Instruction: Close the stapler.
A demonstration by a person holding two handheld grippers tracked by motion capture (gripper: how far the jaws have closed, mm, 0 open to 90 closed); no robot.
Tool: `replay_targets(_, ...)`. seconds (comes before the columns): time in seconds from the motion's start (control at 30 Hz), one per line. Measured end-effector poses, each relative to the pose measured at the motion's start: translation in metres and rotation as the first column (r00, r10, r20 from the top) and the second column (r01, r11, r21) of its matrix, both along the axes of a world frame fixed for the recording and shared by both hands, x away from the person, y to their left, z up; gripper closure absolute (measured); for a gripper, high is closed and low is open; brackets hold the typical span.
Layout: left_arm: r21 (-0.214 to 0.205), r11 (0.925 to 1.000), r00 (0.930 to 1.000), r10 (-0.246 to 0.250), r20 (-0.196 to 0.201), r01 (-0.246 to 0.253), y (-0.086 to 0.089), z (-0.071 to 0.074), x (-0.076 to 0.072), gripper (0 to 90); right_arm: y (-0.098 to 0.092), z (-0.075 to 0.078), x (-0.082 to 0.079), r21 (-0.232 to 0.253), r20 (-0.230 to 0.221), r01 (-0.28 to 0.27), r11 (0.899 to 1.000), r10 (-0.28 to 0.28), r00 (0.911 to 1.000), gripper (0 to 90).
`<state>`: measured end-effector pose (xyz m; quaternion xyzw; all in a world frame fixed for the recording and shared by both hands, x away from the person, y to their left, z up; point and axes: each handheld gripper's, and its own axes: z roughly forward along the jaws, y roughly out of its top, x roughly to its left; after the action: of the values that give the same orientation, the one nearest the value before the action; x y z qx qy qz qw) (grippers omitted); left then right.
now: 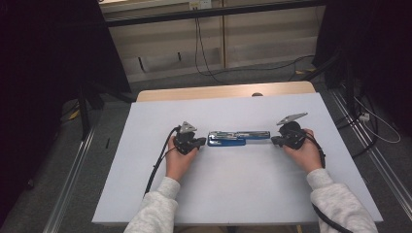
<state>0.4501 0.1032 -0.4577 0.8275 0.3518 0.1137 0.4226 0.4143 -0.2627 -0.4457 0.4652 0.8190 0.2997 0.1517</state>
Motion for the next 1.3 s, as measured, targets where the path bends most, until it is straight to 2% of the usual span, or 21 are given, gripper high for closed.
replay_targets(0.07, 0.039, 0.9991, 0.9999, -0.016, -0.006, 0.016, -0.003, -0.003, 0.004, 90.0, 0.001, -0.001, 0.0, -0.003, -0.005, -0.001, 1.0, 0.001, 1.0, 90.0)
replay_targets(0.1, 0.02, 0.9998, 0.9999, -0.006, -0.015, 0.006, -0.005, -0.005, 0.004, 90.0, 0.001, -0.002, 0.001, -0.008, -0.001, -0.006, 1.0, 0.006, 1.0, 90.0)
replay_targets(0.17, 0.053, 0.9985, 0.9999, -0.014, -0.003, 0.014, -0.007, -0.005, 0.006, 89.8, 0.002, -0.002, 0.002, -0.001, 0.007, -0.008, 1.0, 0.008, 0.9999, 90.0)
replay_targets(0.3, 0.043, 0.999, 0.9998, -0.013, -0.017, 0.013, -0.006, -0.005, 0.006, 90.0, 0.003, -0.002, 0.003, 0.003, 0.013, -0.013, 1.0, 0.013, 0.9998, 90.0)
replay_targets(0.43, 0.056, 0.9983, 0.9999, -0.014, -0.004, 0.014, -0.007, -0.005, 0.005, 90.0, 0.007, 0.001, 0.003, 0.004, 0.025, -0.032, 0.999, 0.032, 0.9992, 90.0)
replay_targets(0.53, 0.072, 0.9973, 0.9999, -0.016, 0.007, 0.015, -0.008, -0.005, 0.004, 90.0, 0.01, 0.007, 0.003, 0.015, 0.045, -0.034, 0.999, 0.033, 0.9984, 89.2)
replay_targets(0.67, 0.069, 0.9975, 0.9999, -0.011, 0.01, 0.01, -0.008, -0.005, 0.004, 90.0, 0.015, 0.013, 0.004, 0.045, 0.084, -0.045, 0.998, 0.041, 0.9956, 89.2)
replay_targets(0.73, 0.079, 0.9967, 0.9998, -0.019, 0.009, 0.019, -0.008, -0.004, 0.004, 90.0, 0.018, 0.016, 0.003, 0.057, 0.101, -0.057, 0.997, 0.051, 0.9936, 86.8)
replay_targets(0.87, 0.08, 0.9967, 0.9998, -0.01, 0.017, 0.009, -0.008, -0.005, 0.003, 89.1, 0.025, 0.018, 0.0, 0.061, 0.103, -0.075, 0.995, 0.068, 0.9923, 76.7)
replay_targets(0.93, 0.066, 0.9978, 1.0, 0.0, 0.009, 0.0, -0.008, -0.005, 0.004, 80.4, 0.025, 0.017, -0.001, 0.088, 0.101, -0.077, 0.993, 0.068, 0.9926, 66.7)
replay_targets(1.0, 0.06, 0.9977, 0.9995, 0.031, 0.008, -0.031, -0.005, -0.003, 0.004, 66.5, 0.025, 0.015, -0.003, 0.108, 0.096, -0.079, 0.991, 0.069, 0.993, 58.1)
replay_targets(1.03, 0.023, 0.9985, 0.9986, 0.05, -0.014, -0.05, -0.004, -0.004, 0.004, 57.9, 0.024, 0.014, -0.005, 0.113, 0.092, -0.078, 0.991, 0.067, 0.9935, 54.8)
replay_targets(1.1, 0.004, 0.9976, 0.9974, 0.069, -0.018, -0.069, 0.001, -0.002, 0.003, 48.8, 0.023, 0.013, -0.007, 0.133, 0.095, -0.085, 0.987, 0.073, 0.9928, 47.4)
replay_targets(1.13, -0.005, 0.9979, 0.9976, 0.065, -0.022, -0.065, 0.003, 0.001, 0.0, 41.1, 0.022, 0.013, -0.008, 0.136, 0.094, -0.084, 0.987, 0.071, 0.9931, 44.5)
replay_targets(1.17, -0.025, 0.9989, 0.9986, 0.04, -0.035, -0.041, 0.007, 0.005, -0.003, 31.9, 0.019, 0.012, -0.012, 0.171, 0.082, -0.075, 0.982, 0.062, 0.9947, 38.6)
replay_targets(1.2, -0.033, 0.9984, 0.9983, 0.046, -0.035, -0.047, 0.008, 0.006, -0.006, 28.4, 0.018, 0.013, -0.014, 0.186, 0.073, -0.067, 0.98, 0.054, 0.9959, 35.9)
replay_targets(1.23, -0.058, 0.9978, 0.9979, 0.028, -0.059, -0.031, 0.013, 0.009, -0.008, 24.9, 0.016, 0.013, -0.015, 0.194, 0.078, -0.067, 0.979, 0.053, 0.9955, 33.3)
replay_targets(1.27, -0.058, 0.9978, 0.9979, 0.028, -0.059, -0.031, 0.013, 0.009, -0.008, 23.1, 0.016, 0.013, -0.015, 0.194, 0.078, -0.067, 0.979, 0.053, 0.9955, 33.3)
replay_targets(1.3, -0.078, 0.996, 0.9975, 0.038, -0.06, -0.043, 0.017, 0.011, -0.01, 23.1, 0.015, 0.014, -0.018, 0.196, 0.086, -0.069, 0.978, 0.053, 0.9948, 31.2)
